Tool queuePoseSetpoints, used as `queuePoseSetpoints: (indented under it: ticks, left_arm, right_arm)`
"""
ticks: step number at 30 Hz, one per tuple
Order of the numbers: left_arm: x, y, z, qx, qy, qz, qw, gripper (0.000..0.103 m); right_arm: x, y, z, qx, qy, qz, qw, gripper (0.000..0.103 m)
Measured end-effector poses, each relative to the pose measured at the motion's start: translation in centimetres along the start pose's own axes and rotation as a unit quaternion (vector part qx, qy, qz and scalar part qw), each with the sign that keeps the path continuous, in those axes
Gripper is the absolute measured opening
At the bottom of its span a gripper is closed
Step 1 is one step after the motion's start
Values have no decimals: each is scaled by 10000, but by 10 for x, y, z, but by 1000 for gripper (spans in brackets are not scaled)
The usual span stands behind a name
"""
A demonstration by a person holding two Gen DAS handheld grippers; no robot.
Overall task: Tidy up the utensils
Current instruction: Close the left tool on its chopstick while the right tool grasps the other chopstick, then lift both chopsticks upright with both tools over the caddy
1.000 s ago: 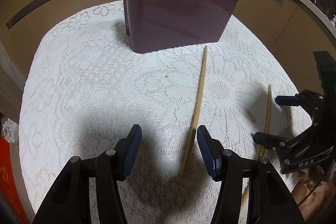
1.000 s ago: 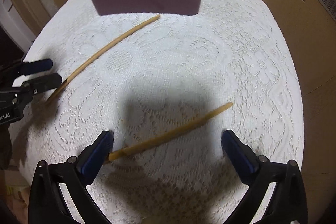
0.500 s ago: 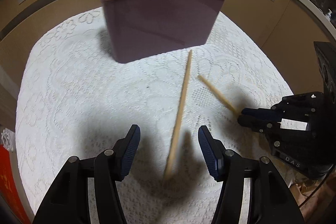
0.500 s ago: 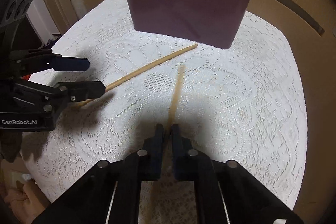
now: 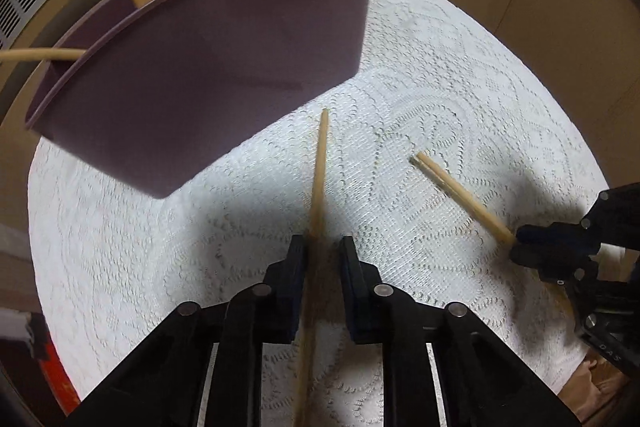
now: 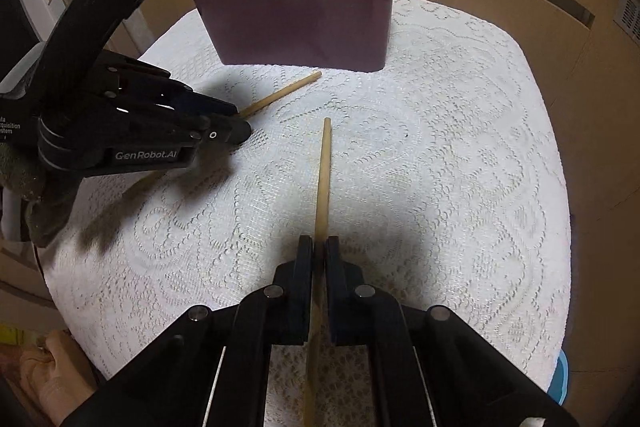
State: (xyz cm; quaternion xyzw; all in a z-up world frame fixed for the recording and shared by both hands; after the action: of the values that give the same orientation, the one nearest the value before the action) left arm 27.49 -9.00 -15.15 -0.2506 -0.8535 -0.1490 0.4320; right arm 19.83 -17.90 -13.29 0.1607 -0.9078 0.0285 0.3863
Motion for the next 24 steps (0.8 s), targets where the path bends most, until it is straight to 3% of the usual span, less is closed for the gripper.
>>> queuePoseSetpoints:
  ticks: [4, 6, 7, 10, 12, 18, 21, 23, 24]
  left_arm:
    - [3, -5, 0, 4, -66, -92, 9999, 10]
    - [6, -8, 2, 201, -176, 117, 9996, 8]
    - [9, -10, 5, 359, -215, 272, 9988, 8]
    - [14, -11, 9, 458, -393, 264, 9978, 7]
    - [18, -10, 12, 517, -492, 233, 9972, 7]
    - [35, -3, 27, 911, -731, 311, 9927, 6]
    - [40, -7, 38, 934, -726, 350, 9924, 6]
    - [42, -7, 39, 878, -747, 275, 9929, 6]
    - [42, -7, 39, 896, -715, 274, 9930, 6]
  right_arm:
    - [1, -4, 0, -82, -20, -32, 10000, 7]
    - [0, -6, 1, -146, -11, -29, 9999, 10]
    - [-1, -6, 1, -197, 0, -34, 9998, 13]
    - [-10, -6, -1, -331, 30, -17, 9994, 25]
    - [-16, -6, -3, -376, 67, 42, 9993, 25]
    - [-27, 2, -11, -96, 123, 300, 9994, 25]
    - [-32, 10, -15, 338, 159, 402, 9985, 24]
    - [-33, 15, -16, 456, 257, 325, 9981, 8]
    - [-33, 16, -16, 446, 290, 305, 9981, 8]
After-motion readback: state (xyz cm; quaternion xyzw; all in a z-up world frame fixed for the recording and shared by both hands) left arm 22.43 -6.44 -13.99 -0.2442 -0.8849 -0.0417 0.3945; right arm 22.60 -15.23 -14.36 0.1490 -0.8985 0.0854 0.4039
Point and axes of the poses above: each gripper's, at about its wrist camera, not at the fingertips, and x roughly against the way its jaws point, y to its left, z to its underside, the point moved 7 cm from there along -x, roughly the way its jaws point, and after that the axes turned 15 degrees about -y, right-handed, at the moved point
